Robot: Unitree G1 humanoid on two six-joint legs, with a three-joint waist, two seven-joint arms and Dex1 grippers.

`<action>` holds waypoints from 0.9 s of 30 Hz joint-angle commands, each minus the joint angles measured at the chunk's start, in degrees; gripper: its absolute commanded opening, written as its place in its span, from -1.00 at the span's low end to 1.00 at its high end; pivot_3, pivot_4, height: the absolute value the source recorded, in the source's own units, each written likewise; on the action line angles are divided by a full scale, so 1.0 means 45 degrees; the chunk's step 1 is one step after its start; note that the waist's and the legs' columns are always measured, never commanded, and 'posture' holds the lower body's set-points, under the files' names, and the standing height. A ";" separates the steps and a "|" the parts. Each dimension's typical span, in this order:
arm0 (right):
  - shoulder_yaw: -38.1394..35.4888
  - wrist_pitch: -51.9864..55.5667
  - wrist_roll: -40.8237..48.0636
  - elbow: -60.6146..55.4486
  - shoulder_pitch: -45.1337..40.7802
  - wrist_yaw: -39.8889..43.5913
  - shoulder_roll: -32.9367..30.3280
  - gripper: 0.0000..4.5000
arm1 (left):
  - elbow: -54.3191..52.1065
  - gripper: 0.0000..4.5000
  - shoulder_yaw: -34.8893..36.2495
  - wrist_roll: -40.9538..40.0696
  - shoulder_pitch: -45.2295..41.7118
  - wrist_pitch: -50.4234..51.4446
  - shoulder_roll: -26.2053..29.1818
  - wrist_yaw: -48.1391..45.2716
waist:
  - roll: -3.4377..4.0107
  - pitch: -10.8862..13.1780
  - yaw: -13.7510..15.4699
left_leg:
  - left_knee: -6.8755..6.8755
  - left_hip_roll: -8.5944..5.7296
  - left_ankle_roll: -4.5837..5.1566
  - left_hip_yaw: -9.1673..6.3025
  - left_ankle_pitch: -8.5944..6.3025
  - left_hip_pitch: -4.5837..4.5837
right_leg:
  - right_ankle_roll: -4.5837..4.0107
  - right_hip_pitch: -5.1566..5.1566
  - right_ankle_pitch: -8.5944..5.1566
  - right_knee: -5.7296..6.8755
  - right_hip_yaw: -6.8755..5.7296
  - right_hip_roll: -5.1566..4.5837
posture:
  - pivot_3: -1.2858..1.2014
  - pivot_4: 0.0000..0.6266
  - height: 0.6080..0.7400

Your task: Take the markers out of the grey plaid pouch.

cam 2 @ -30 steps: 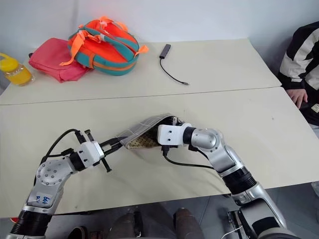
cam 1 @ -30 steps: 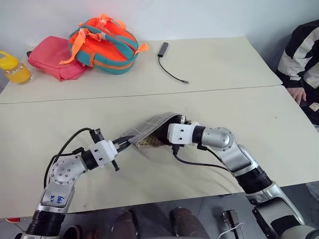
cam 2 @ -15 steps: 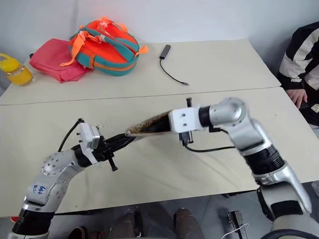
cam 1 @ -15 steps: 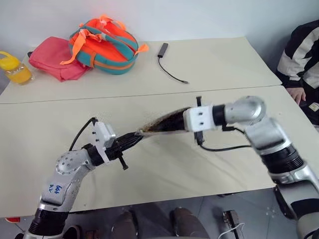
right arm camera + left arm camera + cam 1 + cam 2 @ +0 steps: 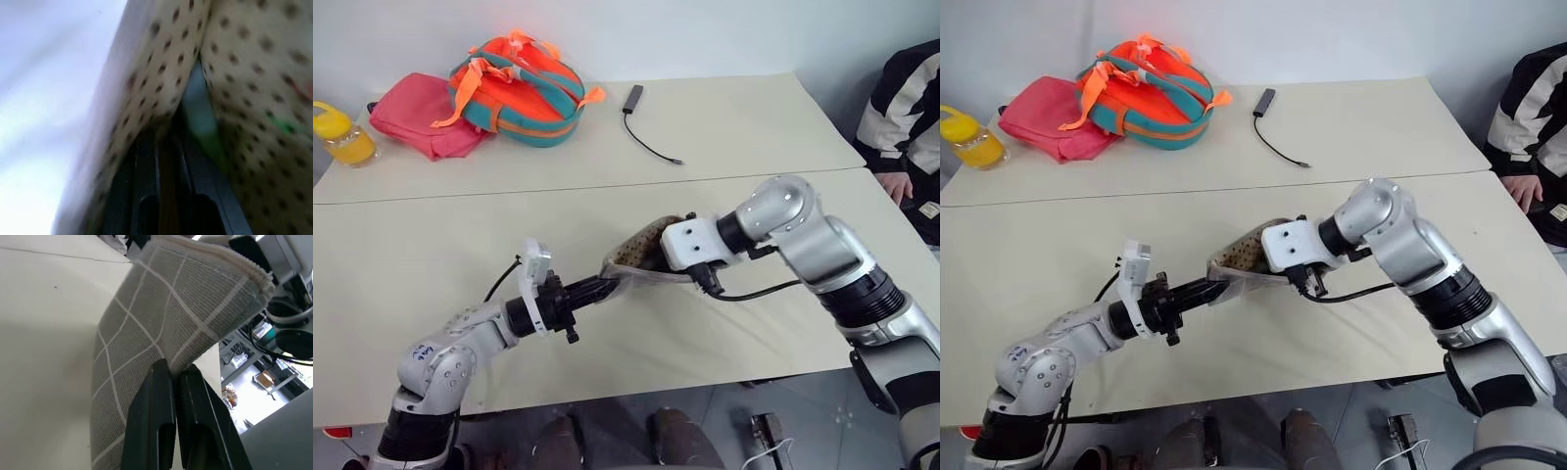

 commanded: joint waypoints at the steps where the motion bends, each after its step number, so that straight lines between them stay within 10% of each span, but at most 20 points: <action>1: 0.0191 -0.0230 -0.0691 0.0089 0.0071 -0.0313 0.0056 -0.53 | -0.0781 -1.00 0.0135 0.0290 0.0468 -0.0540 -0.0213 0.0024 | 0.0000 0.0000 0.0006 | -0.0001 -0.0001 0.0000 0.0002 0.0000 -0.0001 | 0.0000 -0.0001 0.0000 -0.0003 0.0004 -0.0001 | 0.03 -0.52 1.00; 5: -0.0159 -0.0796 -0.1066 0.0314 -0.0468 -0.1139 0.0573 0.03 | -0.0711 -1.00 0.0231 0.0539 0.0765 -0.0774 -0.0351 -0.0060 | 0.0000 0.0000 -0.0033 | 0.0002 0.0004 0.0000 0.0005 0.0000 0.0002 | -0.0002 0.0000 0.0000 -0.0002 0.0007 0.0004 | 0.03 -0.52 1.00; 27: 0.0467 -0.2877 -0.2616 0.2141 -0.0801 -0.1388 0.1184 0.03 | -0.0686 -1.00 0.0471 -0.0460 0.0397 0.0135 -0.0212 -0.0916 | 0.0000 0.0000 -0.0057 | -0.0004 0.0002 0.0007 0.0013 -0.0006 0.0003 | -0.0004 0.0021 -0.0001 -0.0047 0.0004 0.0001 | 0.03 -0.52 1.00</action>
